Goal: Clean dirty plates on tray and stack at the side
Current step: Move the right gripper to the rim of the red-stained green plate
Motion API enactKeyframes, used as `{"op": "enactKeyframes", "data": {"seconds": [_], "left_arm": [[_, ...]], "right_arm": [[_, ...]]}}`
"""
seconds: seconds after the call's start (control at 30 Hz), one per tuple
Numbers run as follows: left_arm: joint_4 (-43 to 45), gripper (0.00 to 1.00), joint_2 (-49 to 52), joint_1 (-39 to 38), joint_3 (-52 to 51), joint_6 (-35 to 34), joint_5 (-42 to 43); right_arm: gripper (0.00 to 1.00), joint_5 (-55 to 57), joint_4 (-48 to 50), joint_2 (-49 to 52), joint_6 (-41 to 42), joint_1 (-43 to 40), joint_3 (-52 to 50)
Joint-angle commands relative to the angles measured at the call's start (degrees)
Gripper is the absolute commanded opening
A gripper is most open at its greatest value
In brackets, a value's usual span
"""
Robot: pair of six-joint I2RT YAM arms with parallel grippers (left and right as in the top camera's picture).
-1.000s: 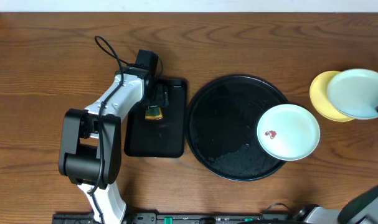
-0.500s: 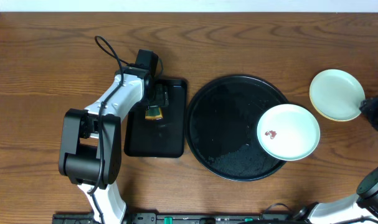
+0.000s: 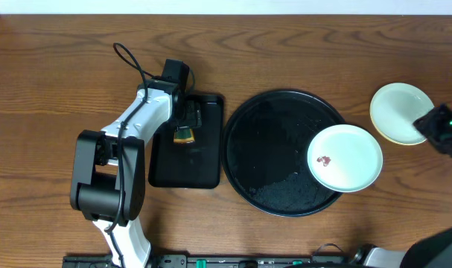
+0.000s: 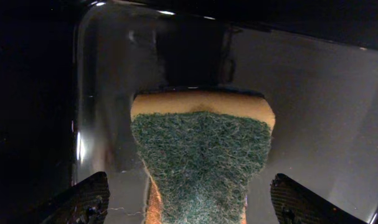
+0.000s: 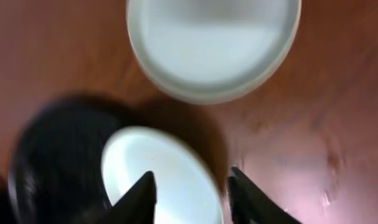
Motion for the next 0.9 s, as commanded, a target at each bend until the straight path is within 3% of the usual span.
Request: {"op": "enactKeyframes", "data": {"seconds": [0.0,0.13,0.3,0.5,0.87], "left_arm": [[-0.11,0.84,-0.20,0.09,-0.52,0.31,-0.70],[-0.11,0.84,-0.20,0.09,-0.52,0.31,-0.70],[-0.11,0.84,-0.20,0.09,-0.52,0.31,-0.70],[-0.11,0.84,-0.20,0.09,-0.52,0.31,-0.70],[-0.11,0.84,-0.20,0.09,-0.52,0.31,-0.70]], "right_arm": [[0.31,9.70,-0.74,0.52,2.47,3.56,-4.02],[0.24,16.33,3.63,0.59,4.44,6.51,-10.60],[0.22,14.62,9.09,0.61,1.88,7.28,-14.64],[0.23,8.22,9.29,0.61,-4.39,7.28,-14.75],[0.27,8.24,7.23,0.70,-5.29,9.42,-14.86]]}}
